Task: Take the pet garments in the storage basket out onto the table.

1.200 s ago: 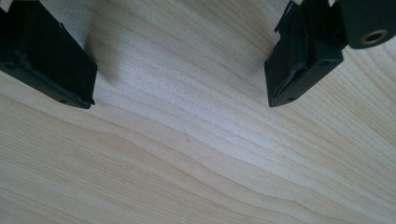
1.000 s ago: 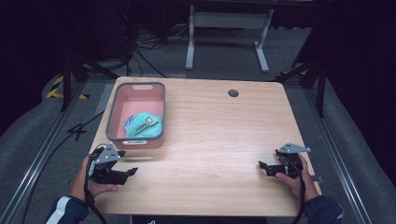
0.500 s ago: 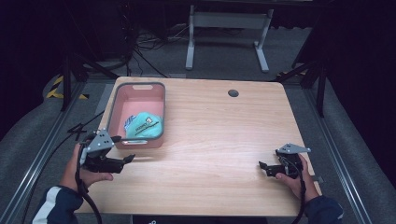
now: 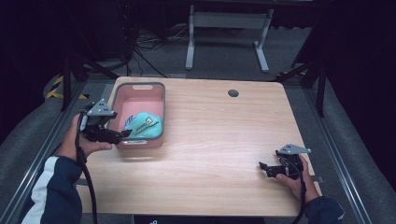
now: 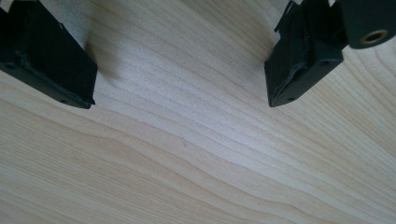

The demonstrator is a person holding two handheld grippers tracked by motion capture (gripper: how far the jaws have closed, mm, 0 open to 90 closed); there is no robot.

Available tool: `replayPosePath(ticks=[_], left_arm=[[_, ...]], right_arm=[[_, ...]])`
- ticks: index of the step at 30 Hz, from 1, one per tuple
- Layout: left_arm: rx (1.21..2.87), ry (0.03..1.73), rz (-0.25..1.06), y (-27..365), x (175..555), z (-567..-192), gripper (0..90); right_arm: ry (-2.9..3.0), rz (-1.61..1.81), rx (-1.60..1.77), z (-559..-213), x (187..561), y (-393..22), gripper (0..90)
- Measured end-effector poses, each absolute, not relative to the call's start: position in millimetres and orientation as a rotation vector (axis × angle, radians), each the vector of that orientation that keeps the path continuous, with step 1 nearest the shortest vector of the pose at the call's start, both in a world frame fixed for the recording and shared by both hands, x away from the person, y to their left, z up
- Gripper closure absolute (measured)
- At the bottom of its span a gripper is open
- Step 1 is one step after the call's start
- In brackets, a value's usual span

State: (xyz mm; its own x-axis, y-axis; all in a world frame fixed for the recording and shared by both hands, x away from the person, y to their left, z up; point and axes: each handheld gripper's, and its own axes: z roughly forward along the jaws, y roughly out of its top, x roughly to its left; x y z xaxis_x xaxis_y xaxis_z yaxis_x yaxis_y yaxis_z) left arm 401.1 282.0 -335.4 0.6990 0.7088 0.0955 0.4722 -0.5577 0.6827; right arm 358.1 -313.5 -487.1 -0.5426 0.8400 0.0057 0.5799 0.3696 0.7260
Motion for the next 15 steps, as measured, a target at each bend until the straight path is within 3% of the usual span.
replayPosePath(ticks=[8,15], left_arm=[[2.36,0.928,0.453,265.3,434.2,-343.3,18.4],[2.442,0.972,0.338,255.8,460.5,-357.6,18.2]], right_arm=[[2.272,0.984,1.237,-487.1,357.9,-313.6,9.8],[2.277,0.988,1.232,-487.2,356.8,-314.0,9.8]])
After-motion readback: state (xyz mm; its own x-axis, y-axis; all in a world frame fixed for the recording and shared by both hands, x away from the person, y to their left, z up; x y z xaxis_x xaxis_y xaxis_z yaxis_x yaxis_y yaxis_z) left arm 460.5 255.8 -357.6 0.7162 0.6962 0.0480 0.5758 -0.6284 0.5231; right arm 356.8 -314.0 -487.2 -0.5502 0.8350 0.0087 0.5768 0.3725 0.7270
